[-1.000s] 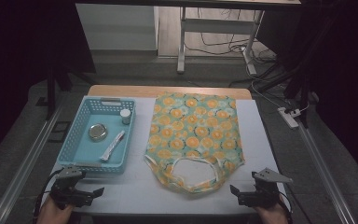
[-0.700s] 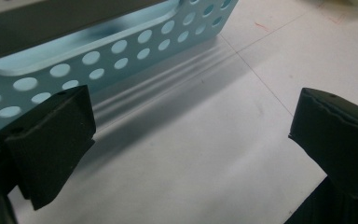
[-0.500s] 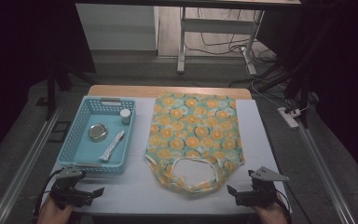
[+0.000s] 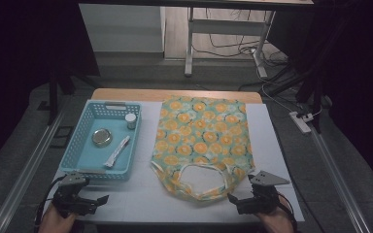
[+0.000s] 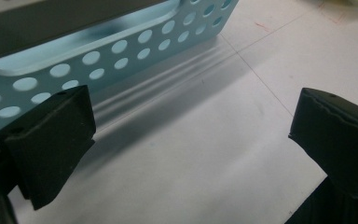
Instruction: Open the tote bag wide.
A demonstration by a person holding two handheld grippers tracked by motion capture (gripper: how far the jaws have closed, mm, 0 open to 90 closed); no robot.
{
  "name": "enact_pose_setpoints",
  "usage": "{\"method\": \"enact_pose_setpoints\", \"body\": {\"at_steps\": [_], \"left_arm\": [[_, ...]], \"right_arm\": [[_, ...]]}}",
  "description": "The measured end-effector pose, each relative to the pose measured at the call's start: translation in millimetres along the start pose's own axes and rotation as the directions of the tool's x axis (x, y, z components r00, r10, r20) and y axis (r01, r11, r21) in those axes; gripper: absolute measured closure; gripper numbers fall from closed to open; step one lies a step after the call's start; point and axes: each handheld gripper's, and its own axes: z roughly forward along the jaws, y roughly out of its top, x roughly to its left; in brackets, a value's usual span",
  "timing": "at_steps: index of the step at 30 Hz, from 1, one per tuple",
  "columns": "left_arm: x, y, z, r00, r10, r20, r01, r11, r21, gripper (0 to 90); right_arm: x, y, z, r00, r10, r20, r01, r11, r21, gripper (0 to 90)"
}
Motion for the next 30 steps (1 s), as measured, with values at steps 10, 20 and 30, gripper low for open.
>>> {"method": "enact_pose_setpoints", "body": {"at_steps": [10, 20, 30], "left_arm": [[0.1, 0.1, 0.1, 1.0, 0.001, -0.001, -0.001, 1.0, 0.001, 0.4], [0.0, 0.2, 0.2, 1.0, 0.001, -0.002, -0.001, 1.0, 0.003, 0.3], [0.0, 0.3, 0.3, 1.0, 0.002, 0.001, -0.002, 1.0, 0.004, 0.3]], "right_arm": [[10.9, 14.0, 6.9, 0.9985, -0.027, -0.048, 0.028, 0.999, 0.028, 0.0], [23.4, 27.4, 16.3, 0.9941, -0.058, -0.091, 0.063, 0.996, 0.057, 0.0], [39.3, 35.3, 41.6, 0.9782, -0.097, -0.184, 0.12, 0.986, 0.117, 0.0]]}}
